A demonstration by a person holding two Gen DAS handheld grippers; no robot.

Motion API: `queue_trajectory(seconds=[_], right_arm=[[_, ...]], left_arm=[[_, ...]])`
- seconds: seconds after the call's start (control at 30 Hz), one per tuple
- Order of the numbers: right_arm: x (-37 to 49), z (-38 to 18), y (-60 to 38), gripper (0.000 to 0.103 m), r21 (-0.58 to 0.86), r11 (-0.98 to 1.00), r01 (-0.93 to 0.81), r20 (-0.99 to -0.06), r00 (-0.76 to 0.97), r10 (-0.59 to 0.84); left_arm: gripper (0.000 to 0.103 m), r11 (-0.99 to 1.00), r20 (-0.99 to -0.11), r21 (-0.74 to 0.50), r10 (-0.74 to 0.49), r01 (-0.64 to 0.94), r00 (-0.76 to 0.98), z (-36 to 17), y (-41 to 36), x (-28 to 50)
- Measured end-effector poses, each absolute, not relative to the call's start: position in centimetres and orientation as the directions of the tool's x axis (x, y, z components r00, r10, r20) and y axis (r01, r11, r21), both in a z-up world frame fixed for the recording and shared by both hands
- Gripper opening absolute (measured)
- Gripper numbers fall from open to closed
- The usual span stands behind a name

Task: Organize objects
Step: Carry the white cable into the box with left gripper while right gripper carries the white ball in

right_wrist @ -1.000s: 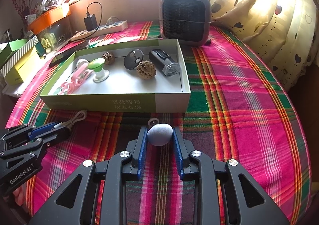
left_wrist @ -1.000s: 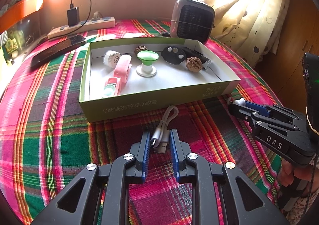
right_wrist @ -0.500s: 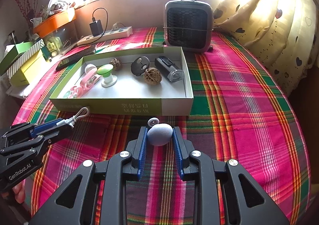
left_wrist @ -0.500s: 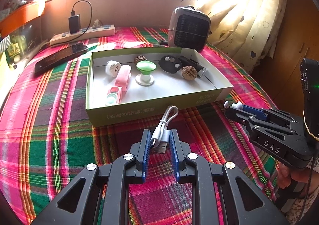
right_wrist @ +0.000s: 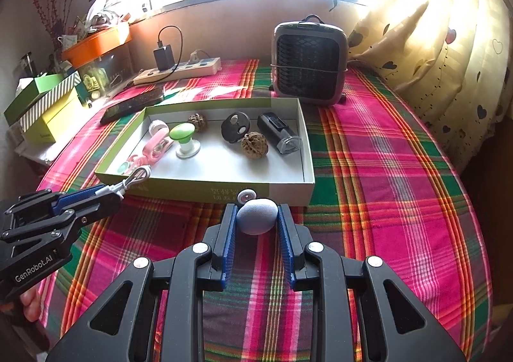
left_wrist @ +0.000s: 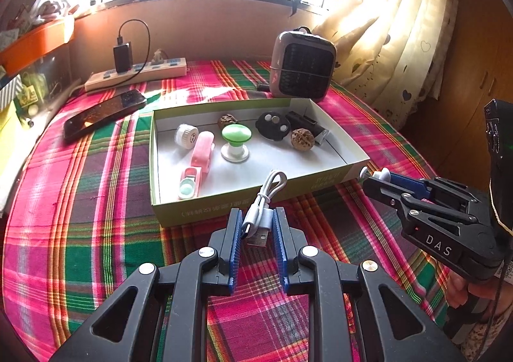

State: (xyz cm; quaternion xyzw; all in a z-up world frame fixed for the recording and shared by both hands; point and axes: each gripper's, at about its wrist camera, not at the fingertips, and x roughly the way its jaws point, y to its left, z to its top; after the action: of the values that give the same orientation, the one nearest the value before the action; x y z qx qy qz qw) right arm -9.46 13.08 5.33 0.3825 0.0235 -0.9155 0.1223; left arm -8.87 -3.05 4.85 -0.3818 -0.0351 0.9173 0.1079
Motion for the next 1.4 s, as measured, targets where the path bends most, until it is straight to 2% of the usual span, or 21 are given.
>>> queue_trajectory(seconds=[0.67, 1.4], right_arm=[[-14.1, 5.4, 11.3, 0.026, 0.05, -0.948, 0.313, -0.72, -0.647, -0.252], [-18.8, 4.1, 9.2, 0.026, 0.08, -0.915, 0.396, -0.753, -0.578, -0.316]], left_arm=[[0.017, -0.98, -0.688, -0.128, 0.199, -0.154, -0.698, 5.3, -3.5, -12.0], [0.017, -0.983, -0.732, -0.127, 0.185, -0.135, -0.655, 3.5, -3.9, -15.2]])
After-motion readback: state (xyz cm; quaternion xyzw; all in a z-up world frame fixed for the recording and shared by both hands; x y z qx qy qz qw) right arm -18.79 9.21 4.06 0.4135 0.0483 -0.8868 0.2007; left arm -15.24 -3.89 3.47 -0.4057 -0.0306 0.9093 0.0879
